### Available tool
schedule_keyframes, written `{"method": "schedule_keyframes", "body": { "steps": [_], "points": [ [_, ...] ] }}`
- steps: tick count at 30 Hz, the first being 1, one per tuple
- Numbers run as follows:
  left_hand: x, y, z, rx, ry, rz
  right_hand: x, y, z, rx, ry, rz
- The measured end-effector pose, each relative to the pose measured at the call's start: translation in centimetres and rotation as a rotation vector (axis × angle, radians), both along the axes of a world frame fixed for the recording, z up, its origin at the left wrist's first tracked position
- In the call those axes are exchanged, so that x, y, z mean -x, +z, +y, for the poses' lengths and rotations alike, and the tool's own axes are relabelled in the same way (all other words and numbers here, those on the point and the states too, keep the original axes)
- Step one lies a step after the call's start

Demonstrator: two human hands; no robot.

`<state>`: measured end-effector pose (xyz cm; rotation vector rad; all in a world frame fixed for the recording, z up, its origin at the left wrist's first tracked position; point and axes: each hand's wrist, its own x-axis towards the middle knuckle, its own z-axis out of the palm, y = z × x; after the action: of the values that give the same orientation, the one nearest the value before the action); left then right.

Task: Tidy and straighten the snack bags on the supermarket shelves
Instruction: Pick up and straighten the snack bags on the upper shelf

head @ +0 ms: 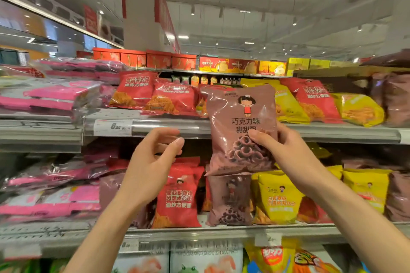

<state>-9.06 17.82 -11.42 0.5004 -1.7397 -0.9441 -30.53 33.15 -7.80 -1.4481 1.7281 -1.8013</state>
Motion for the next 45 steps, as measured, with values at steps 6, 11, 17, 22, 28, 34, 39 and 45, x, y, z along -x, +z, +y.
{"method": "schedule_keyframes", "body": {
  "steps": [6,11,17,22,28,34,39,45],
  "points": [
    [4.5,-2.1,4.5,-0.086,-0.050,0.057,4.6,-2.4,4.5,0.009,-0.089,-0.001],
    [9.9,-2.8,9.2,-0.094,-0.088,0.081,10.0,-3.5,9.4,0.043,-0.101,-0.034],
    [18.1,-3.1,16.1,-0.127,-0.100,0.108,18.2,-4.2,16.5,0.049,-0.104,-0.038],
    [24.7,-2.7,20.8,-0.144,-0.112,0.098,24.7,-4.4,22.2,0.028,-0.139,-0.039],
    [30.7,-1.6,24.0,-0.109,-0.133,0.047,31.0,-4.5,26.8,0.016,-0.190,-0.087],
    [35.6,0.3,25.2,-0.085,-0.216,0.074,35.0,-3.4,28.9,0.045,-0.290,-0.096],
    [39.8,1.6,25.8,-0.067,-0.286,0.083,38.4,-1.9,31.0,0.068,-0.352,-0.081],
    [44.8,2.8,27.1,-0.026,-0.330,0.070,42.8,-1.3,33.5,0.120,-0.408,-0.108]
  ]
}}
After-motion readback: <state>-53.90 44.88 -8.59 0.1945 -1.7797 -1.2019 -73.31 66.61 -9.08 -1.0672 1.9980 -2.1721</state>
